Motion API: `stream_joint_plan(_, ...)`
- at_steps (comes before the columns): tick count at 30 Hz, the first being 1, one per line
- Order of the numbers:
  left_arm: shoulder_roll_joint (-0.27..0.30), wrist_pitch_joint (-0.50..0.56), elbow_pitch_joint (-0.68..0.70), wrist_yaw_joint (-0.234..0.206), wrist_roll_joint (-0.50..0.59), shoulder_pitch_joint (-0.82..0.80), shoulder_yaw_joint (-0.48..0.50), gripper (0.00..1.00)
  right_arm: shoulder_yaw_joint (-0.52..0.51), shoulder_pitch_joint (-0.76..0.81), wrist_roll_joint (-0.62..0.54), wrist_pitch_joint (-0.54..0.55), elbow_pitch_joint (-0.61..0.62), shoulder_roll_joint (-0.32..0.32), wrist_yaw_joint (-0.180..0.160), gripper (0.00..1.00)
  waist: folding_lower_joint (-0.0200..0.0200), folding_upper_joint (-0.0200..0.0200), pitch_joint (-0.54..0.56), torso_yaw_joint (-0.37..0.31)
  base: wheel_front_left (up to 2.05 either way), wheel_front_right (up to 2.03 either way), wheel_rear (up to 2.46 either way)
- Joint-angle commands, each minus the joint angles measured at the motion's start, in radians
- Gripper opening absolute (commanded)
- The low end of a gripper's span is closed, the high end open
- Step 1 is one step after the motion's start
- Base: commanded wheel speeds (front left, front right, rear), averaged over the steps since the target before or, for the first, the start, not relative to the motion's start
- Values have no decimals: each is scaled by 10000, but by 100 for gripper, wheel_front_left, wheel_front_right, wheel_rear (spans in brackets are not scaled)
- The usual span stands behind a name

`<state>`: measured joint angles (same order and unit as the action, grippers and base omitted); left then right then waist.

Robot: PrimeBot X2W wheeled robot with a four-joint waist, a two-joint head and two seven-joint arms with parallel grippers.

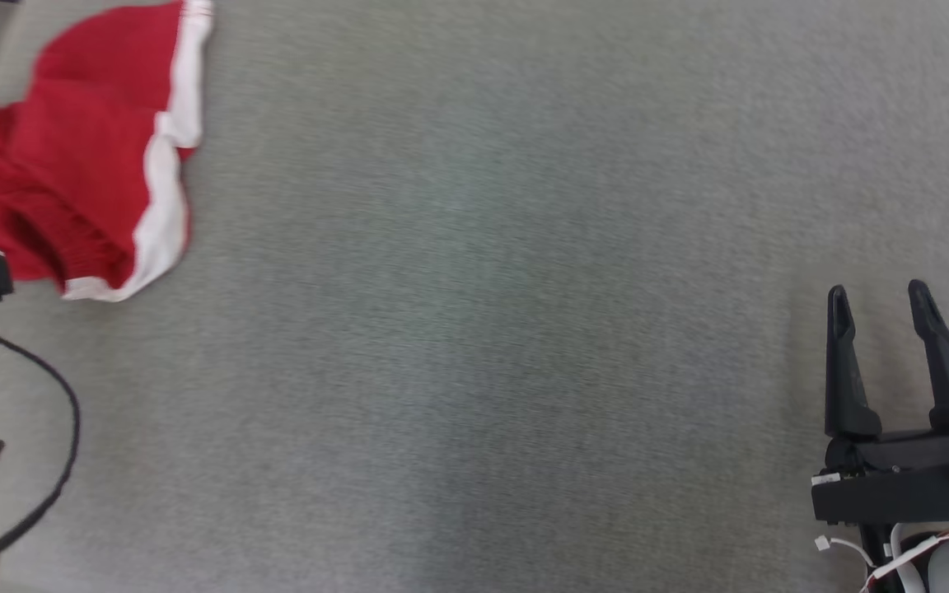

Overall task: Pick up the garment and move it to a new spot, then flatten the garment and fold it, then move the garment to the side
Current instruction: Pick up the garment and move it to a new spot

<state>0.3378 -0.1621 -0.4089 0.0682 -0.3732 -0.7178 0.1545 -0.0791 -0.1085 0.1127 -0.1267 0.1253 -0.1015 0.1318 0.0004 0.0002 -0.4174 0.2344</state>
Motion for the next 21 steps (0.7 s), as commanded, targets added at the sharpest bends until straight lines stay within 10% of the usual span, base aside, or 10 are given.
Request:
stream_joint_plan(1, 150, 123, -253, 24, -101, -205, 5, 100, -34, -154, -35, -40, 75, -45, -24, 100, -4, -2, -863, -905, 0, 0, 0)
stream_joint_plan(21, 1348, 4024, -3696, 497, -1135, -1405, -435, 100, -40, -337, 25, -116, -46, 105, -24, 100, -4, -2, -837, -1589, 0, 0, 0)
